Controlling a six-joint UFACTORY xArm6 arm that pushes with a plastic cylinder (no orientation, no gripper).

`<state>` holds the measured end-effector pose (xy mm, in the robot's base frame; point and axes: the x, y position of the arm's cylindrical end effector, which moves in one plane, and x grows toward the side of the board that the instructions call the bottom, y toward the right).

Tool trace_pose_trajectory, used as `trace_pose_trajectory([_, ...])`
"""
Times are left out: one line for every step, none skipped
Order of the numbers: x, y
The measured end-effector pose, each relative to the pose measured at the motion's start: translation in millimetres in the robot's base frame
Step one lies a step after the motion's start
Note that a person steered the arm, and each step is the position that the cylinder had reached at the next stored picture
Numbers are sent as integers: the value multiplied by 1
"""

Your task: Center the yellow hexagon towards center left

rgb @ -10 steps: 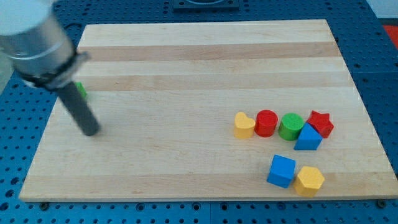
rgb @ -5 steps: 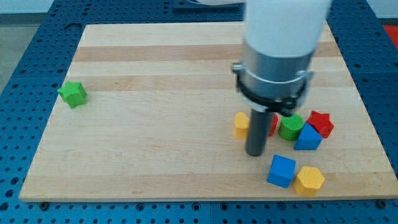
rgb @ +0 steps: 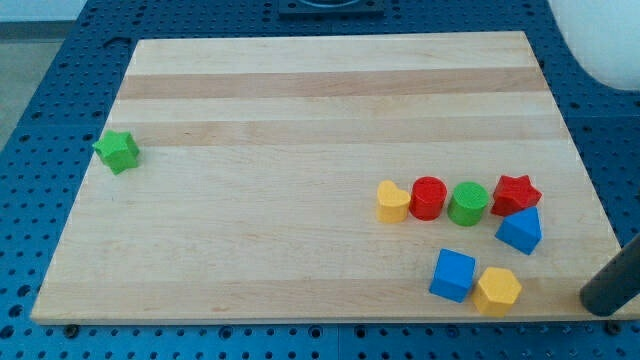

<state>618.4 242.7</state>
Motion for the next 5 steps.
trace_pose_trajectory([-1,-57])
trace_pose_trajectory([-1,-151])
trace_pose_trajectory([-30,-254])
trace_pose_trajectory([-77,-306])
trace_pose_trajectory([-96,-313])
